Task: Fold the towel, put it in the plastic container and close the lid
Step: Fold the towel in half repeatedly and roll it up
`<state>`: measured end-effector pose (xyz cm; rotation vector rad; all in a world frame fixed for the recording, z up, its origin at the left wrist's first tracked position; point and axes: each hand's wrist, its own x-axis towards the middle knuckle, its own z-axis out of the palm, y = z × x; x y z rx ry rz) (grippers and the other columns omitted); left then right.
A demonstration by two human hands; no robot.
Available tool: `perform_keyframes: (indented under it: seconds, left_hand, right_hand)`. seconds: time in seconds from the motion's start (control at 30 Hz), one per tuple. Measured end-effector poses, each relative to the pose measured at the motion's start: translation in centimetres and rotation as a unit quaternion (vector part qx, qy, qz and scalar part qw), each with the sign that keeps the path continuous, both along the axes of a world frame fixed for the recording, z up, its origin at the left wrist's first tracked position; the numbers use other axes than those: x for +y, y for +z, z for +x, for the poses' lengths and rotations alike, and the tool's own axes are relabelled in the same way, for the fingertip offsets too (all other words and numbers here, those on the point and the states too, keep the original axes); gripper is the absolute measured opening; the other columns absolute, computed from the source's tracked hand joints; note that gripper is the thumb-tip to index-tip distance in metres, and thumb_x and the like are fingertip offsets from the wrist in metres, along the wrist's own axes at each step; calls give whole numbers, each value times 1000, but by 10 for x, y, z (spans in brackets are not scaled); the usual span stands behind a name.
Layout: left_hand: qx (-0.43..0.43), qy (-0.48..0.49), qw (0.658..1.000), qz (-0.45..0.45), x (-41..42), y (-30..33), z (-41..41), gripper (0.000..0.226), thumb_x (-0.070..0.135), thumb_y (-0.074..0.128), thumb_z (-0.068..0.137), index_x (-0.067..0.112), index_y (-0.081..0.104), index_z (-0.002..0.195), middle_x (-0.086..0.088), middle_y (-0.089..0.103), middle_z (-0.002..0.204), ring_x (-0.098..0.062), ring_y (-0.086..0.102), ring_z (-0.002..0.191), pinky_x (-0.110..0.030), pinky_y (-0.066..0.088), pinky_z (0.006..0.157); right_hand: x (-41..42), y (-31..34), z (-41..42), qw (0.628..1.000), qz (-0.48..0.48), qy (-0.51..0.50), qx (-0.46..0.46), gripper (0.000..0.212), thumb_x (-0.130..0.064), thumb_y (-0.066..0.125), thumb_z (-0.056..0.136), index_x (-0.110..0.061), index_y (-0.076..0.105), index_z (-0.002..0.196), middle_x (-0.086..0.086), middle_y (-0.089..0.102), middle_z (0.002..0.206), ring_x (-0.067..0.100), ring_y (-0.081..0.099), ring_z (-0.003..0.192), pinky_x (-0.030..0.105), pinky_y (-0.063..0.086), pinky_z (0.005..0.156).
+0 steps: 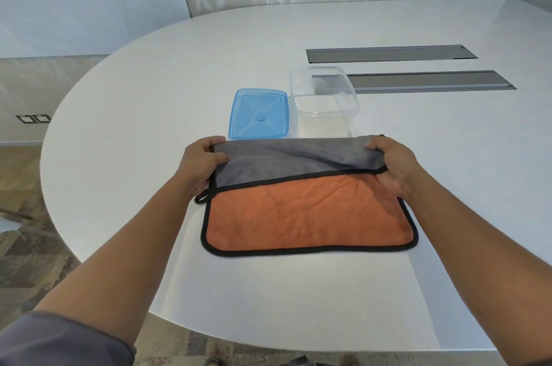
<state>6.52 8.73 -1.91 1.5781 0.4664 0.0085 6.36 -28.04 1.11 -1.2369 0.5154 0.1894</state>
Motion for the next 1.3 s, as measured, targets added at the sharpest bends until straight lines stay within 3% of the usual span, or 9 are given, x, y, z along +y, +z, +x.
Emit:
perform_keyframes:
  seconds: [0.27,0.57,0.73,0.8,0.93,1.07,1.13,1.23,1.3]
  left_hand:
    - [0,-69,997,-24,2,12,-1,56,-7,70,88,14,57,138,-3,62,118,-26,65,106,-34,59,82]
    - [20,-132,989,-69,16,27,-13,58,-4,72,88,10,52,141,-9,60,121,-7,65,52,-18,48,40]
    - [43,-202,976,-72,28,7,-25,94,21,103,45,21,67,131,-9,71,129,-28,67,100,-34,57,78]
    - [37,-209,973,-85,31,0,-28,88,16,101,50,22,67,132,-9,69,133,-29,67,107,-39,55,90]
    - [12,-183,977,-105,34,9,-34,78,5,90,63,19,63,135,-8,65,130,-21,64,93,-20,52,58]
    - [4,-190,975,-114,32,17,-47,82,10,95,58,19,63,133,-3,67,118,-14,62,75,-15,46,44]
    - [13,-211,972,-102,31,11,-53,93,18,102,45,22,66,131,1,74,115,-19,65,84,-21,52,56]
    - [23,-210,970,-119,33,-2,-57,89,11,96,60,22,61,141,-3,69,132,-31,65,110,-53,44,105]
    - [17,-207,972,-113,33,-2,-59,88,12,96,62,24,60,141,-5,66,136,-33,63,110,-57,42,106]
  right_hand:
    - [-11,13,-6,998,62,-8,-18,7,-11,70,93,-8,71,99,11,72,103,26,71,91,48,66,72]
    - [-28,28,-14,999,40,-13,-10,9,-2,63,93,-9,63,87,5,59,81,10,62,60,19,51,42]
    - [-31,14,-29,992,-79,96,20,41,9,52,95,-16,54,127,11,57,108,13,61,61,19,46,37]
    - [-33,8,-34,988,-105,113,19,65,11,50,95,-33,45,142,8,53,120,15,57,69,20,47,39]
    - [-39,11,-39,984,-96,147,-7,60,14,42,95,-25,66,133,7,55,130,14,54,65,20,39,37]
    - [-48,15,-41,979,-108,171,-11,47,14,41,96,-15,73,116,8,59,112,9,57,55,19,36,38]
    - [-49,13,-44,969,-154,195,3,37,9,53,97,-14,72,117,5,62,106,10,57,60,22,36,45]
    - [-49,6,-48,945,-230,232,21,46,-1,79,86,-16,66,127,5,66,111,15,58,76,26,41,52]
    - [-45,9,-50,942,-243,230,12,58,-3,84,81,-16,63,133,3,64,113,15,59,77,26,44,54]
